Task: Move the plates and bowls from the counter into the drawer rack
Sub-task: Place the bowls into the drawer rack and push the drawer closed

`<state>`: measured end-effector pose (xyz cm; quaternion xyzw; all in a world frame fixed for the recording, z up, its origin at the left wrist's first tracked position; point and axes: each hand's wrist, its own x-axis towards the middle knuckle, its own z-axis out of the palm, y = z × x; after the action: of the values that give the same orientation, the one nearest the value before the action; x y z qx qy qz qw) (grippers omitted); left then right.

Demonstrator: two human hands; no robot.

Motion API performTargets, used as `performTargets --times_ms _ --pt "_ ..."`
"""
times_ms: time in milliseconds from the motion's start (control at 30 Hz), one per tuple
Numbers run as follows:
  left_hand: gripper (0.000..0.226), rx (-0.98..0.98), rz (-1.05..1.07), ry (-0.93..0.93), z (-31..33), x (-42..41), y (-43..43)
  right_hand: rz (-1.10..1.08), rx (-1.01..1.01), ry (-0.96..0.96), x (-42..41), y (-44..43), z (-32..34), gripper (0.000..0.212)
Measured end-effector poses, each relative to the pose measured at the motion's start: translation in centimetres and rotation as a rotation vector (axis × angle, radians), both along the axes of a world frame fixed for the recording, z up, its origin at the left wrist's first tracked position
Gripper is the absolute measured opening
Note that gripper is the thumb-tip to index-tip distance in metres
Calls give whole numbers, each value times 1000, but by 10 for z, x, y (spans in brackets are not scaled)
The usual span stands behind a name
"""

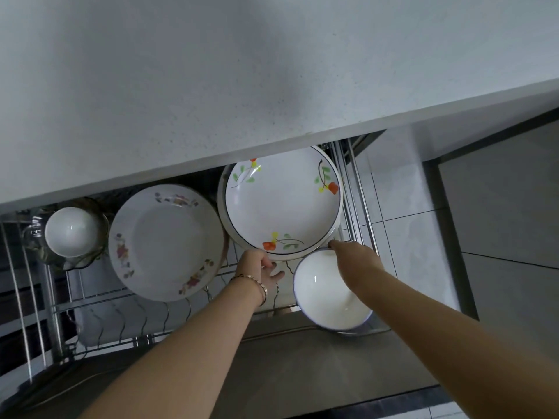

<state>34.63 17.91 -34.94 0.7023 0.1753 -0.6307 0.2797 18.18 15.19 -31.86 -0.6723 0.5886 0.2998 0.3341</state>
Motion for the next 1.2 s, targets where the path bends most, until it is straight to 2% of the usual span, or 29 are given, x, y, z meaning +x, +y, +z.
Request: performTargets --times_ms 67,233,367,533,600,700,767,900,967,1067,1200 --pt "60 -48 15 24 0 1 -3 62 -3 -6 2 -1 -8 46" --pt "58 -114 -1 117 0 4 2 155 0 -25 -1 -2 -23 45" --pt "55 -91 -20 138 3 6 -2 107 31 9 -1 -4 -31 45" --pt "63 8 -171 71 6 11 -7 69 96 83 1 -10 -36 46" --pt "55 57 -253 18 10 12 -8 45 89 104 2 -9 -33 43" --pt "32 97 -406 -27 17 15 -7 -58 28 122 5 2 -25 38" --pt "31 86 -482 -72 23 19 -6 -61 -46 122 7 10 -18 40" --pt "27 34 -659 -132 53 31 -7 87 -73 163 16 16 11 47" --pt "32 -31 -779 -180 76 42 -8 145 -9 173 27 11 36 42" --pt "23 -178 -983 -368 115 69 -10 205 47 149 53 -6 85 32" --pt "21 -316 -932 -505 173 131 -16 223 -14 11 111 -34 159 36"
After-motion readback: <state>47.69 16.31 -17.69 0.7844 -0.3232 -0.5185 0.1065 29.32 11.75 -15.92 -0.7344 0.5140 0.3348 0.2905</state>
